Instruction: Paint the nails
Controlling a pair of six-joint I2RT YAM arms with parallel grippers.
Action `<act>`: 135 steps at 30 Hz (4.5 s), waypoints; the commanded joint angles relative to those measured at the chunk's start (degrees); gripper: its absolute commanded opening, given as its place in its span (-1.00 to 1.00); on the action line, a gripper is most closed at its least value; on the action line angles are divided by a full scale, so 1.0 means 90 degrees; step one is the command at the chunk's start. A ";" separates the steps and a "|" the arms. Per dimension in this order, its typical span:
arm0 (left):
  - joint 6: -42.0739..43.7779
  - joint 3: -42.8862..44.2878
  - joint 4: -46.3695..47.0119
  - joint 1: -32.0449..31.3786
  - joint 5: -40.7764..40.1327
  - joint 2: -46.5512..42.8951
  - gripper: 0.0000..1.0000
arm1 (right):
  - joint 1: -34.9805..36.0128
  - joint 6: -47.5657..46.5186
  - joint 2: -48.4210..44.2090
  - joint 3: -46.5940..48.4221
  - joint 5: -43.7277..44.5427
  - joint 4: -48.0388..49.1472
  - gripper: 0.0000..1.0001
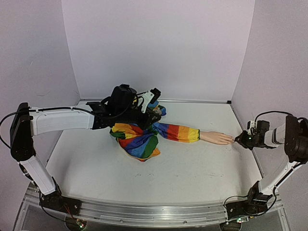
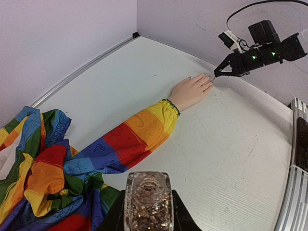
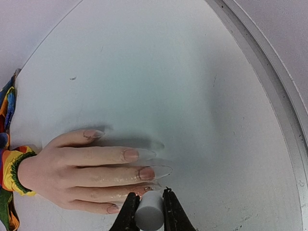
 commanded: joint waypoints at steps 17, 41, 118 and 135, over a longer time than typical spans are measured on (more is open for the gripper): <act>-0.0086 0.0327 0.0341 0.0033 0.0096 -0.0117 -1.00 | 0.0035 0.0018 -0.0530 0.0166 0.0377 -0.0230 -1.00; -0.0580 -0.0551 0.0341 0.0024 0.1220 -0.1201 -1.00 | 0.0073 0.0085 -0.1123 -0.0125 -0.0202 -0.0290 -1.00; -0.0171 0.0023 0.0341 0.0025 0.0747 -0.0629 -1.00 | 0.0218 0.0008 -0.0297 0.0294 -0.0078 -0.0358 -1.00; -0.0171 0.0007 0.0340 0.0030 0.0709 -0.0667 -1.00 | 0.0247 -0.0001 -0.0229 0.0343 0.0033 -0.0393 -1.00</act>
